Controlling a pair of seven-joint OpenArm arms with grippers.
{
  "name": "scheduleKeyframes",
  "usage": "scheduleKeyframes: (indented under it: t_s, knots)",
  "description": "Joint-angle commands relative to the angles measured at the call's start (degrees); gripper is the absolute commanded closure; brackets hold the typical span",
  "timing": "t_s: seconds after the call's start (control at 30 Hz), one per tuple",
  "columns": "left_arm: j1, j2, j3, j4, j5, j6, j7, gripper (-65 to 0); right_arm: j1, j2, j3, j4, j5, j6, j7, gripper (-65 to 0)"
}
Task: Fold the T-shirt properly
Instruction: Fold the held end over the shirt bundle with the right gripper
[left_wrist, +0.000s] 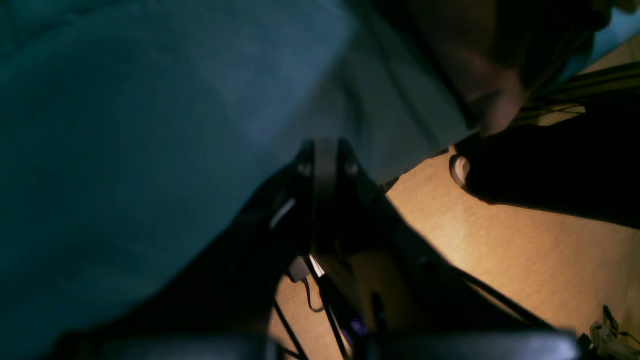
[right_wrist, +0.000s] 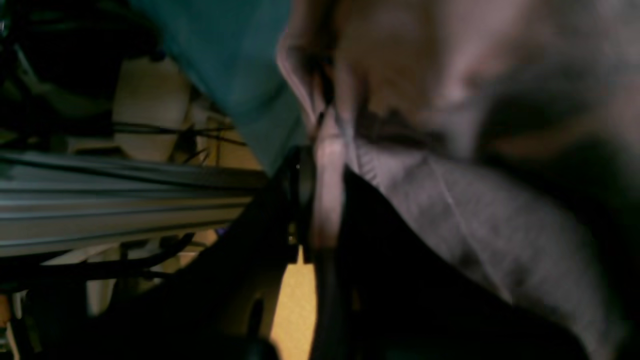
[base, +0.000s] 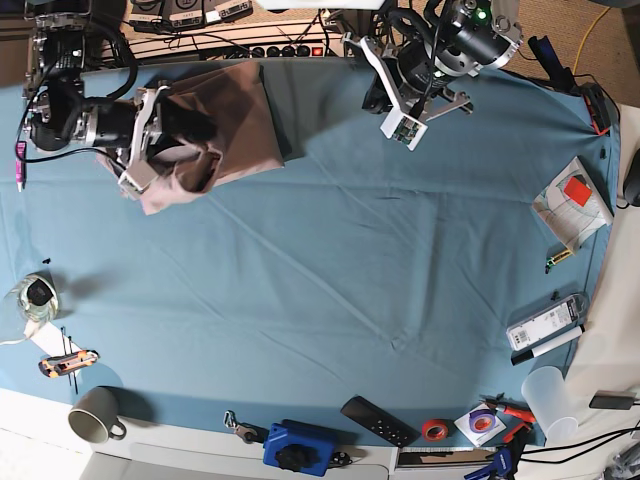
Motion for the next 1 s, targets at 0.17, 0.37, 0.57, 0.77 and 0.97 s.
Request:
scheduleKeyframes:
  t_s: [0.17, 0.37, 0.57, 0.77, 0.97]
  knots:
    - [0.2, 0.2, 0.1, 1.0, -0.6, -0.4, -1.3, 0.0, 0.5, 1.1, 0.1, 0.8, 1.8, 0.1, 1.1, 0.0]
    - [0.3, 0.4, 0.1, 1.0, -0.5, -0.4, -2.7, 0.0, 0.5, 2.1, 0.1, 1.2, 1.8, 0.1, 1.1, -12.8]
    - [0.2, 0.8, 0.1, 1.0, -0.4, -0.4, -2.8, 0.0, 0.7, 2.7, 0.1, 9.6, 1.8, 0.1, 1.1, -12.7]
    - [0.2, 0.8, 0.1, 1.0, -0.4, -0.4, -2.8, 0.0, 1.0, 2.7, 0.1, 19.7, 1.8, 0.1, 1.1, -12.7]
    - [0.2, 0.8, 0.2, 1.0, -0.5, -0.4, -2.8, 0.0, 3.5, -0.2, 7.2, 22.0, -7.1, 0.1, 1.1, -12.2]
